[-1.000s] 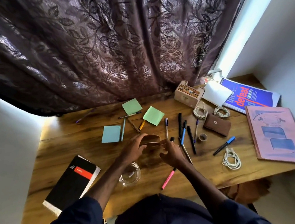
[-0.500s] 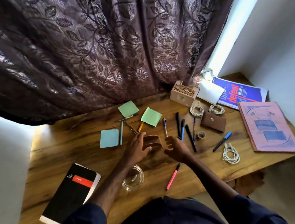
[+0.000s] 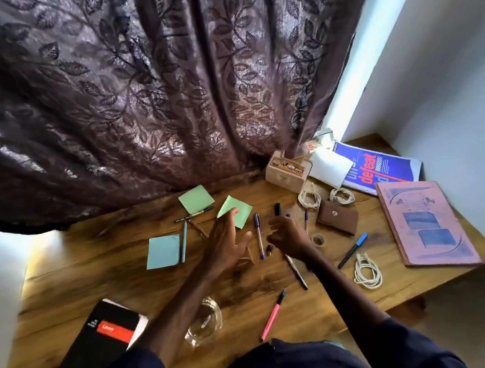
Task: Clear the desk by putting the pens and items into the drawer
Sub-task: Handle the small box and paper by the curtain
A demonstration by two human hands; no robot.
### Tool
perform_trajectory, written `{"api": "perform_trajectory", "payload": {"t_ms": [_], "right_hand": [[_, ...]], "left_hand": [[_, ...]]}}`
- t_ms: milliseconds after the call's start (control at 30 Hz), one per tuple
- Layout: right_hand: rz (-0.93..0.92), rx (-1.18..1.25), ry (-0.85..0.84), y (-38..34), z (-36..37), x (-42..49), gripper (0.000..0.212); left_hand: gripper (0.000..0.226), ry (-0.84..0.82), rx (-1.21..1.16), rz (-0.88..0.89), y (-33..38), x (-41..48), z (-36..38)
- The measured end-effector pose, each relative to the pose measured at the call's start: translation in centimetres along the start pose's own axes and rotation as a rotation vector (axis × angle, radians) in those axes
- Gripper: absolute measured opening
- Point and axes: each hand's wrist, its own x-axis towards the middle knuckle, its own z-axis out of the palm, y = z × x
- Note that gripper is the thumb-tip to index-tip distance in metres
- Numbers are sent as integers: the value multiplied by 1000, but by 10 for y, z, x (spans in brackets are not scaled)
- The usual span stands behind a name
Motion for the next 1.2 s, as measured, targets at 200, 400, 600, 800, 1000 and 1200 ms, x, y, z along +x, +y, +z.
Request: {"api": "perform_trajectory", "payload": {"t_ms": [200, 400, 600, 800, 1000, 1200], "right_hand": [[56, 65, 126, 18, -39, 34, 20], [126, 125, 258, 50, -80, 69, 17], [243, 88, 393, 83, -125, 110, 22], [339, 62, 471, 124, -166, 171, 36], [413, -162, 384, 144, -194, 233, 59], [535, -353, 222, 156, -193, 257, 94]], "left_hand": [[51, -41, 37, 43, 31, 47, 15], [51, -71, 48, 98, 71, 99, 38], [55, -112, 185, 232, 109, 162, 72], [68, -216, 330, 241, 125, 212, 105], [68, -255, 359, 217, 126, 224, 114], [61, -254, 412, 253, 124, 231, 109]]}}
